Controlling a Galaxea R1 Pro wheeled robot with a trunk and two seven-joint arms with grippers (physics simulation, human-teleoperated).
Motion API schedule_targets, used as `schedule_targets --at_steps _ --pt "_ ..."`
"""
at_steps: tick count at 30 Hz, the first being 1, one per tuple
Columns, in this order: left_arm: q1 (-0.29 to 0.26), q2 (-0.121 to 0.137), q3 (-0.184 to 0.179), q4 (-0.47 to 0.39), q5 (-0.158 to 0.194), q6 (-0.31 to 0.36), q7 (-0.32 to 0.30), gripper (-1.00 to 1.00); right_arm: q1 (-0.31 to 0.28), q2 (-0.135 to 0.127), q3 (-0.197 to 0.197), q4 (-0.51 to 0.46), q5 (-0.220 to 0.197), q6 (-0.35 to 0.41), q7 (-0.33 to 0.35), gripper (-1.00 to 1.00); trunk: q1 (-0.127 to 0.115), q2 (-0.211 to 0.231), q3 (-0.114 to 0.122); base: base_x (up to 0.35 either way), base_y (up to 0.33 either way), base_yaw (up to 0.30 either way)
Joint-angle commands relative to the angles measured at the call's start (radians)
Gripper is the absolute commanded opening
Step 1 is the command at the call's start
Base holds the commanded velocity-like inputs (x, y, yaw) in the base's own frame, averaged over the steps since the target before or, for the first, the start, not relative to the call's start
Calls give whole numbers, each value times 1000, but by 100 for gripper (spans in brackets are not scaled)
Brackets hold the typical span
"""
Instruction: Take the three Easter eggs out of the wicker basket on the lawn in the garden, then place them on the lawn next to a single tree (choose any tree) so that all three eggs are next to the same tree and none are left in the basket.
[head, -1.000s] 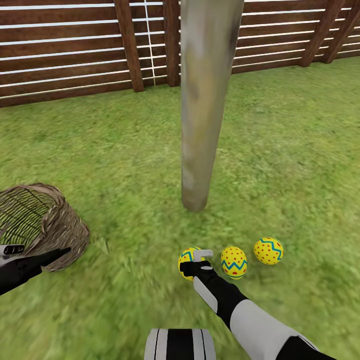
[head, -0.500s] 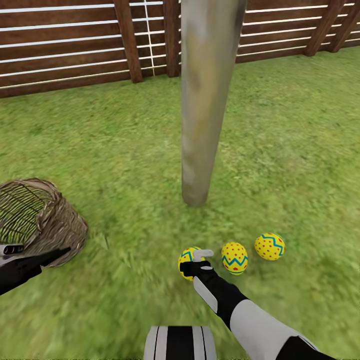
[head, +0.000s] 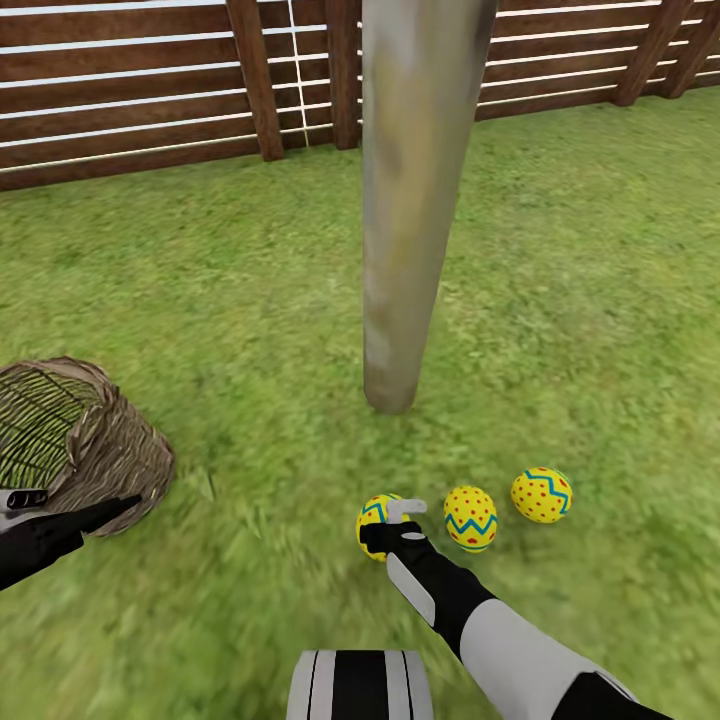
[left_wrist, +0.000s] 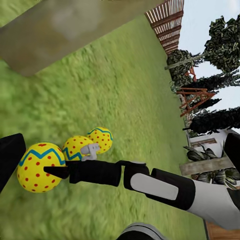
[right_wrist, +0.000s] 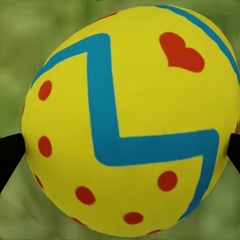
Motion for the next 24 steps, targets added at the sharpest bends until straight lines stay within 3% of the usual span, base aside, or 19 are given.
schedule_targets --at_steps 1,7,13,14,19,24 --pt "0 0 1 0 -1 10 -4 100 -1 0 4 -1 -5 4 -8 -100 0 0 -1 13 0 0" --pt "0 0 0 0 -1 11 -4 100 0 0 4 -1 -5 4 -8 -100 2 -1 -16 2 0 0" --pt "0 0 1 0 -1 11 -4 100 -1 0 4 -1 -5 4 -8 -100 2 -1 -16 0 0 0" --pt "0 0 1 0 -1 12 -4 100 -1 0 4 -1 -5 4 -8 100 2 -1 -16 0 0 0" --pt "0 0 1 0 -1 12 -4 100 -1 0 5 -1 -5 4 -8 100 2 -1 -16 0 0 0" --pt "0 0 0 0 -1 14 -4 100 -1 0 4 -1 -5 2 -7 100 -1 0 3 0 0 0"
